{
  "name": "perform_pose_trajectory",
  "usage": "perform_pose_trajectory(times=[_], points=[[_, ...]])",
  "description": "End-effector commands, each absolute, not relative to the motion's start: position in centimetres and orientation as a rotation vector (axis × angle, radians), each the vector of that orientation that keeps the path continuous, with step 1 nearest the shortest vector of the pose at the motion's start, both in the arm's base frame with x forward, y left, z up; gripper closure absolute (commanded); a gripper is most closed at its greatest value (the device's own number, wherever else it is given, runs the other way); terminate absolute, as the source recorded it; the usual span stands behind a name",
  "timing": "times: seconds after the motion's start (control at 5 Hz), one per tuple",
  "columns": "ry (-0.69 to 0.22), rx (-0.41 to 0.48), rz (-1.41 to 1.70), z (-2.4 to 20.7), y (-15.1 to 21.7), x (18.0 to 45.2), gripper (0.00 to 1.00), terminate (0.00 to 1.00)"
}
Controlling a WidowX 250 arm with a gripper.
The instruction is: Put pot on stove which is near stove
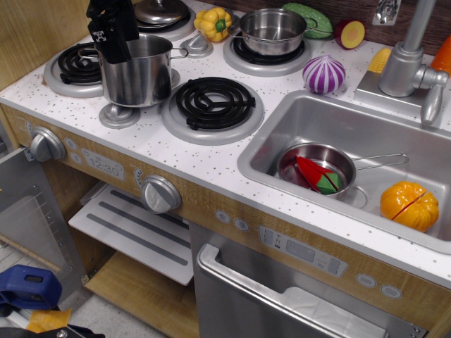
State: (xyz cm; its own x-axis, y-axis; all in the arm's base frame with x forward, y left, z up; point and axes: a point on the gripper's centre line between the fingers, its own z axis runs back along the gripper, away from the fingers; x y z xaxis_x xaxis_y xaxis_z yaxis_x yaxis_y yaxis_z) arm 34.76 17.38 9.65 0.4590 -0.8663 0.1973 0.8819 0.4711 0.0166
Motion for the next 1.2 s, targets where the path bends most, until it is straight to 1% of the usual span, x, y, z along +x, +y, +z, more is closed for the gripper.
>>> perform_pose_trajectory(times=[0.0, 0.2, 0.6, 0.8, 1.0], points=[[-0.188, -0.092, -1.078, 9.6, 17.4, 34.8, 0.0, 0.0], [-0.208, -0.102, -1.069, 9.1, 17.5, 34.8, 0.0, 0.0], [-0.265, -0.158, -1.036, 8.4, 17.6, 34.9, 0.0, 0.0], [-0.301, -0.182, -1.018, 8.0, 17.6, 34.7, 1.0, 0.0], [-0.298, -0.17, -1.02, 8.0, 17.6, 34.7, 1.0, 0.0]])
